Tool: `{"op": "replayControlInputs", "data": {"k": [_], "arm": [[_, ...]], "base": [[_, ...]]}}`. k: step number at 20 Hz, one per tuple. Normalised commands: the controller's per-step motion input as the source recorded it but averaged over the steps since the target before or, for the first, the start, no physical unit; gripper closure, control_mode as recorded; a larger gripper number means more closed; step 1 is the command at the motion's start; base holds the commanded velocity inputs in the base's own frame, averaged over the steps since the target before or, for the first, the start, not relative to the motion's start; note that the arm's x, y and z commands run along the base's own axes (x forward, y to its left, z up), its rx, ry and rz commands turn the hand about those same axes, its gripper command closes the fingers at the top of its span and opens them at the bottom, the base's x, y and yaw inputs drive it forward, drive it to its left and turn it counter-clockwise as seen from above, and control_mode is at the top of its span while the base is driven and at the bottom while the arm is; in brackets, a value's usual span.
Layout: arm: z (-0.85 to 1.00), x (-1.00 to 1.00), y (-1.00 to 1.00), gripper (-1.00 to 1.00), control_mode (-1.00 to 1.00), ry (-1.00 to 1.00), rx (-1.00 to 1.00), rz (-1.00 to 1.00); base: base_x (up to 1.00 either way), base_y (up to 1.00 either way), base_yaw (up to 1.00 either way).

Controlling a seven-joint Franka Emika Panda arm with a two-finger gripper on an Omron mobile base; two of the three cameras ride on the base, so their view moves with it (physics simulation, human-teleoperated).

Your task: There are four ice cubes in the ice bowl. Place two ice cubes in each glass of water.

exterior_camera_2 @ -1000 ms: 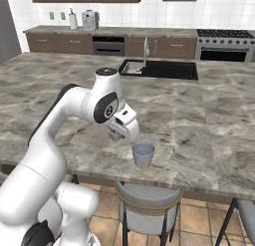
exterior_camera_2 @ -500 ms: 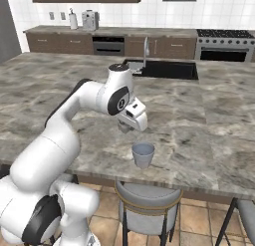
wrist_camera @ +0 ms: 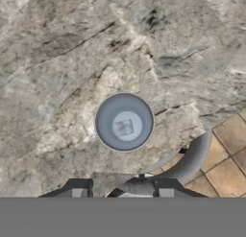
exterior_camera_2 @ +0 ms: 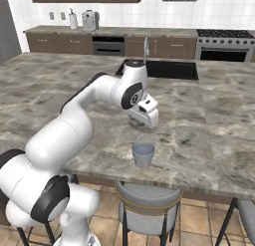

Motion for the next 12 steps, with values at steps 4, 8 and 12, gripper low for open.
{"op": "replayControlInputs", "data": {"k": [4,8,12], "arm": [[0.00,0.00,-0.06,1.00,-1.00,0.00,0.00,0.01],[0.00,0.00,-0.01,1.00,-1.00,0.00,0.00,0.00],[-0.25,0.01,-0.05,1.00,-1.00,-0.03,-0.04,0.02]], "base": [[0.00,0.00,0.00],[0.00,0.00,0.00],[0.00,0.00,0.00]]}}
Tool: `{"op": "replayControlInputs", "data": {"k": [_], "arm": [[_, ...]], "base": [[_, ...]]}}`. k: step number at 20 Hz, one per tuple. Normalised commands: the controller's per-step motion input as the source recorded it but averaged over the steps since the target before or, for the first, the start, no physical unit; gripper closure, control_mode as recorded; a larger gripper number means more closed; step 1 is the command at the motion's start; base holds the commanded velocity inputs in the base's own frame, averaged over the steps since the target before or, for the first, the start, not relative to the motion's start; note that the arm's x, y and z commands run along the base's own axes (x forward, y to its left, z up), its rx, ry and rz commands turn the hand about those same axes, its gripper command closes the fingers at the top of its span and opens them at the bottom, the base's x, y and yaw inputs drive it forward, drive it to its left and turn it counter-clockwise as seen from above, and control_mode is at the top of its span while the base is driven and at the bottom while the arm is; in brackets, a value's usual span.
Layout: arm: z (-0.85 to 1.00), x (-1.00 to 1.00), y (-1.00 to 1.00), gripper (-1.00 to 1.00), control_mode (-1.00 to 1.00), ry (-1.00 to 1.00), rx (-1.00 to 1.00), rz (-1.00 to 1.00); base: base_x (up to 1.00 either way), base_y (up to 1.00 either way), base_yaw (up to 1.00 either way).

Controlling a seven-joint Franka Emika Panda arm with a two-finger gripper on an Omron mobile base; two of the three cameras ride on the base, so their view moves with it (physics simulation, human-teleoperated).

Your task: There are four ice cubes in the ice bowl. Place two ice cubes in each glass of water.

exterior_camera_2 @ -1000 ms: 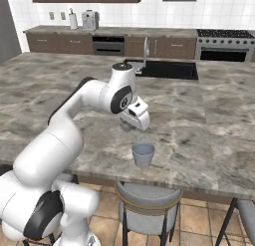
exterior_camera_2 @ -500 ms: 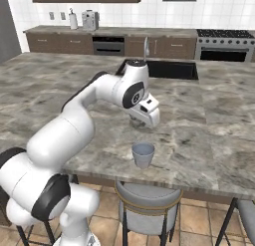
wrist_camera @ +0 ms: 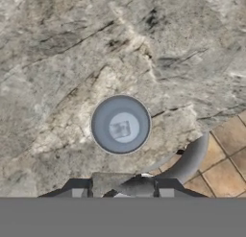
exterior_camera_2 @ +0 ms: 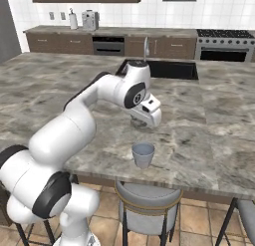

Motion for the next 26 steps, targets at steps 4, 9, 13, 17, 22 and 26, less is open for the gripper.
{"op": "replayControlInputs", "data": {"k": [4,9,13,17,22,26], "arm": [[-0.39,0.18,-0.06,1.00,-1.00,-0.01,-0.04,0.01],[-0.25,0.28,-0.15,1.00,-1.00,0.00,0.00,0.00],[-0.18,0.31,-0.13,1.00,-1.00,0.00,0.00,0.00],[-0.18,0.30,-0.04,1.00,-1.00,-0.01,0.00,0.00],[-0.28,0.24,0.00,1.00,-1.00,-0.05,0.00,0.00],[-0.32,0.02,0.00,1.00,-1.00,-0.11,0.00,0.02]], "base": [[0.00,0.00,0.00],[0.00,0.00,0.00],[0.00,0.00,0.00],[0.00,0.00,0.00],[0.00,0.00,0.00],[0.00,0.00,0.00]]}}
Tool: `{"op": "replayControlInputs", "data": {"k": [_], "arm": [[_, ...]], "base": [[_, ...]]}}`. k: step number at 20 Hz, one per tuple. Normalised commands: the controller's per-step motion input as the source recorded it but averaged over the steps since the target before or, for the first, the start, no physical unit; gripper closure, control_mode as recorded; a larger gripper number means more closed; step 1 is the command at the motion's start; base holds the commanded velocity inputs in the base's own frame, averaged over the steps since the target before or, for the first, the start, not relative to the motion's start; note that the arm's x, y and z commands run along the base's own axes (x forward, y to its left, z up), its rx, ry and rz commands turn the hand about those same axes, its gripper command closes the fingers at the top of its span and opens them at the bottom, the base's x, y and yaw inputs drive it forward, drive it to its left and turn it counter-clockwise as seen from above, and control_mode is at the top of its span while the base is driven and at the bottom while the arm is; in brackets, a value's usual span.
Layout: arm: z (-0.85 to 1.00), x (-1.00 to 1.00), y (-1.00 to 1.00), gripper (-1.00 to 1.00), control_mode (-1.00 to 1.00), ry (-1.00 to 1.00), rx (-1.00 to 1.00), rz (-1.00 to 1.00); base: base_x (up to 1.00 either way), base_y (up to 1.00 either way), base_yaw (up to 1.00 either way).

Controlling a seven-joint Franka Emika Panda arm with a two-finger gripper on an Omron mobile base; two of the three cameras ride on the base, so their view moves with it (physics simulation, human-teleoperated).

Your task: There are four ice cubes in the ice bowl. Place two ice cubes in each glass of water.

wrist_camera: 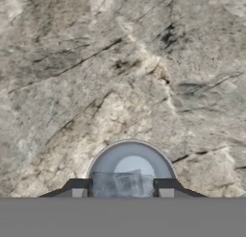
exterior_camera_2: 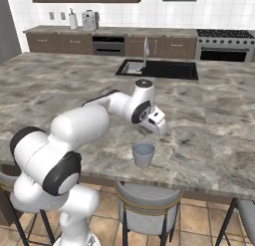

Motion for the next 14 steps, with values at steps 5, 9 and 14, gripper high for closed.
{"op": "replayControlInputs", "data": {"k": [5,9,14], "arm": [[-0.13,0.00,0.00,1.00,-1.00,-0.05,0.00,0.02],[-0.13,0.00,0.00,1.00,-1.00,0.00,0.00,0.00],[-0.12,-0.03,0.00,1.00,-1.00,0.04,0.00,0.00]], "base": [[0.00,0.00,0.00],[0.00,0.00,0.00],[0.00,0.00,0.00]]}}
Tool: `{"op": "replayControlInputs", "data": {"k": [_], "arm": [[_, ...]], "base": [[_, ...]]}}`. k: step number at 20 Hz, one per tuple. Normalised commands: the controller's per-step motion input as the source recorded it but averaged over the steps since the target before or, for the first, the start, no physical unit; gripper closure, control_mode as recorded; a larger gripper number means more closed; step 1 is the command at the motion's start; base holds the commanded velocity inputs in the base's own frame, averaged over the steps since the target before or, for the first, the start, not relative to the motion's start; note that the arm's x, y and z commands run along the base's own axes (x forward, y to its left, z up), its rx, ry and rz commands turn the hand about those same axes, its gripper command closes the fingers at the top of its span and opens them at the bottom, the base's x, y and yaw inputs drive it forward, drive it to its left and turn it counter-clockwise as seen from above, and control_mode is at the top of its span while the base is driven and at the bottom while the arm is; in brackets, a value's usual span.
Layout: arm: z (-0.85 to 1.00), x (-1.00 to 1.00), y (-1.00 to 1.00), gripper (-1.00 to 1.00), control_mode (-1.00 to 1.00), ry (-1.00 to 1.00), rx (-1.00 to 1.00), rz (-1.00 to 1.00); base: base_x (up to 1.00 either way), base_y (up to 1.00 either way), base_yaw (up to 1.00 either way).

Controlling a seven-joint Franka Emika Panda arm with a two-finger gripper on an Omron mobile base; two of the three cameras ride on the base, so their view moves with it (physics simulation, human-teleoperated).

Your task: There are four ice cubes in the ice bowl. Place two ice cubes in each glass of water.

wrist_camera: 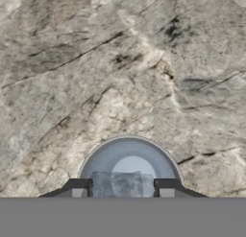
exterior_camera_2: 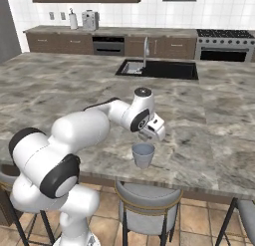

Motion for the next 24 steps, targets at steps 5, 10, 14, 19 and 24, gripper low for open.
{"op": "replayControlInputs", "data": {"k": [5,10,14,19,24], "arm": [[-0.15,-0.01,0.00,1.00,-1.00,0.02,0.00,0.00],[-0.23,0.00,0.00,1.00,-1.00,0.01,0.00,0.00],[-0.28,0.00,0.00,1.00,-1.00,0.02,0.00,0.00],[-0.16,0.00,0.00,1.00,-1.00,0.00,0.00,0.00],[-0.12,0.00,0.00,1.00,-1.00,0.00,0.00,0.00]], "base": [[0.00,0.00,0.00],[0.00,0.00,0.00],[0.00,0.00,0.00],[0.00,0.00,0.00],[0.00,0.00,0.00]]}}
